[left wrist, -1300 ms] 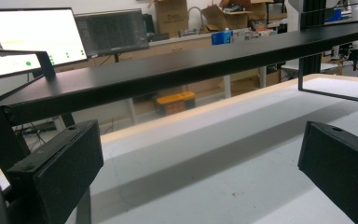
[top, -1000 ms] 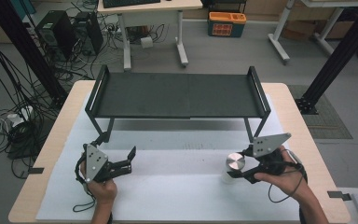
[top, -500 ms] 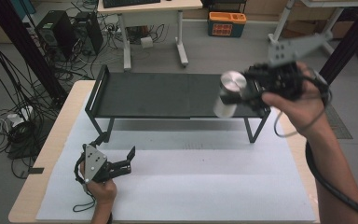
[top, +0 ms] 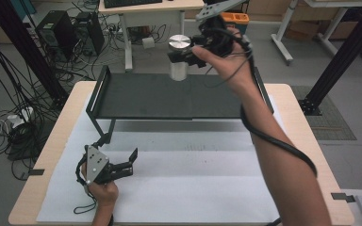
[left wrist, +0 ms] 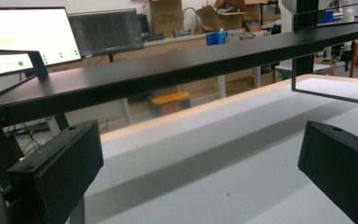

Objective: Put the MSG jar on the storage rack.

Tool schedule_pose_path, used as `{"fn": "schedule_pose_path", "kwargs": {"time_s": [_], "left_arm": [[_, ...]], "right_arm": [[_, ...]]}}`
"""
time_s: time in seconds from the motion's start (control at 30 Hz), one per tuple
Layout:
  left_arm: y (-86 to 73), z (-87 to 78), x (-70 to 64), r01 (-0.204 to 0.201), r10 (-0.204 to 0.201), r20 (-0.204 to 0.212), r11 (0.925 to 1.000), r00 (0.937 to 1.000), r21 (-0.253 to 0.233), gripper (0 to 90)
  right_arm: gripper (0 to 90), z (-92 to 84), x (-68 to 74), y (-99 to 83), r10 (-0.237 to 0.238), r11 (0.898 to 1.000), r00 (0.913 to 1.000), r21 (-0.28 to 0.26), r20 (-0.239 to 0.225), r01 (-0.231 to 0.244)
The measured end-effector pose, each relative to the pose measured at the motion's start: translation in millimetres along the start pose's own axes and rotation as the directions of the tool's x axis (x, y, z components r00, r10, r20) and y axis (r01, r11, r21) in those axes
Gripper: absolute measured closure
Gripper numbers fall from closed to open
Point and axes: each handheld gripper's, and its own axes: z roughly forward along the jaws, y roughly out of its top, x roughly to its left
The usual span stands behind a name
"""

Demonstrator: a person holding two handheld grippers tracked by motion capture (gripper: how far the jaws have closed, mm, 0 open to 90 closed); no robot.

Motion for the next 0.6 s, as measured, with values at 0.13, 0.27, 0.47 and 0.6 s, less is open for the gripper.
{"fn": "schedule_pose_path", "kwargs": {"time_s": [0.13, 0.27, 0.47, 0.6], "left_arm": [[-0.1, -0.3, 1.0, 0.004, -0.004, 0.002, 1.0, 1.0, 0.0, 0.2], [-0.3, -0.5, 1.4, 0.001, -0.001, 0.005, 1.0, 1.0, -0.002, 0.2], [-0.2, -0.6, 1.5, 0.001, -0.001, 0.005, 1.0, 1.0, -0.002, 0.2], [0.2, -0.6, 1.3, 0.001, -0.001, 0.006, 1.0, 1.0, 0.001, 0.2]], "right_arm": [[42.8, 33.8, -5.8, -20.7, 0.055, 0.998, 0.9978, 0.033, 0.036, -0.057], [42.8, 59.7, -10.1, -47.2, 0.119, 0.993, 0.9923, 0.024, 0.035, -0.12], [42.8, 78.0, -8.5, -58.7, 0.117, 0.991, 0.9914, 0.058, 0.059, -0.12], [42.7, 83.9, -7.4, -63.9, 0.11, 0.991, 0.9914, 0.065, 0.071, -0.115]]}}
